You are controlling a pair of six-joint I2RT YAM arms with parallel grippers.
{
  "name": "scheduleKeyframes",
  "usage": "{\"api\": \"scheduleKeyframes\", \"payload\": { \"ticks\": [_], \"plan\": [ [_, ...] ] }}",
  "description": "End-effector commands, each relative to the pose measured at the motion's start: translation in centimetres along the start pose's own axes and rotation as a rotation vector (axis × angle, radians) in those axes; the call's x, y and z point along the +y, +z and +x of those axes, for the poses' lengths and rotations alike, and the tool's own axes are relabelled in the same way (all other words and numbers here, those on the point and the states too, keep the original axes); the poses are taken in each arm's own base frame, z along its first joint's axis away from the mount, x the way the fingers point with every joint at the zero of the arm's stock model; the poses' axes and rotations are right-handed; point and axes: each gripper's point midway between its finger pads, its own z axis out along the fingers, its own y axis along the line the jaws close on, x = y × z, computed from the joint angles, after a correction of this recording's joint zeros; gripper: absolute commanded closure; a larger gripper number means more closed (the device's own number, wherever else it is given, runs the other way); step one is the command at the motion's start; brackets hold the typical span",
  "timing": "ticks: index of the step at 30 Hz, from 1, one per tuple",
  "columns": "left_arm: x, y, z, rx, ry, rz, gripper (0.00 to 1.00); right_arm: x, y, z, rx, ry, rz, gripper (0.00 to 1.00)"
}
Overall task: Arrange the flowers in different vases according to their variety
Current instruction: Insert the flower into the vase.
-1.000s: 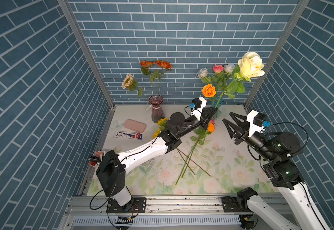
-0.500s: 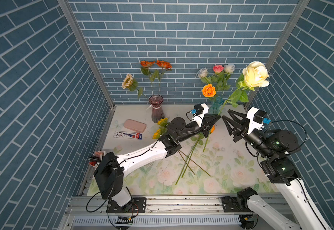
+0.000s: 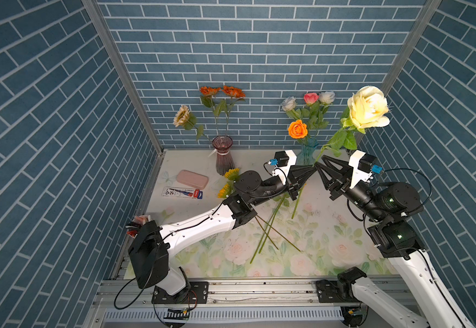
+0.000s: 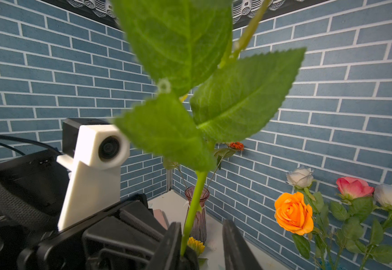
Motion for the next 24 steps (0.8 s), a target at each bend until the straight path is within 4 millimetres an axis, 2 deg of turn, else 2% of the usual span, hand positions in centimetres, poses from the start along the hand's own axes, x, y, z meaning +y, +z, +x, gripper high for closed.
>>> {"api": "scheduleKeyframes", "payload": {
  "ticks": [1, 8, 11, 15, 19, 20, 22, 24],
  "plan": [
    [-1.1, -0.3, -0.8, -0.021, 0.001, 0.031, 1.0, 0.3, 0.0, -0.7, -0.035, 0.017, -0.021, 0.68],
    [-1.4, 0.2, -0.9, -0.029, 0.0, 0.039, 1.0, 0.7, 0.5, -0.1, -0.013, 0.028, -0.056, 0.73],
    [-1.7, 0.3, -0.9, -0.03, 0.002, 0.046, 1.0, 0.7, 0.5, 0.1, -0.009, 0.032, -0.06, 0.81],
    [-1.7, 0.4, -0.6, -0.023, 0.002, 0.042, 1.0, 0.7, 0.5, 0.1, -0.009, 0.029, -0.058, 0.98],
    [-1.2, 0.5, -0.7, -0.011, 0.016, 0.012, 1.0, 0.7, 0.4, 0.1, -0.008, 0.027, -0.057, 1.0],
    [-1.0, 0.6, -0.6, 0.0, 0.025, 0.003, 0.92, 0.7, 0.5, 0.0, -0.008, 0.027, -0.057, 1.0],
    [-0.9, 0.9, -0.4, 0.04, 0.053, -0.006, 0.46, 0.4, 0.5, 0.2, -0.005, 0.029, -0.041, 1.0],
    [-0.6, 1.1, 0.0, 0.087, 0.076, -0.019, 0.13, -0.3, 0.6, 0.1, -0.01, 0.028, -0.002, 1.0]
  ]
}}
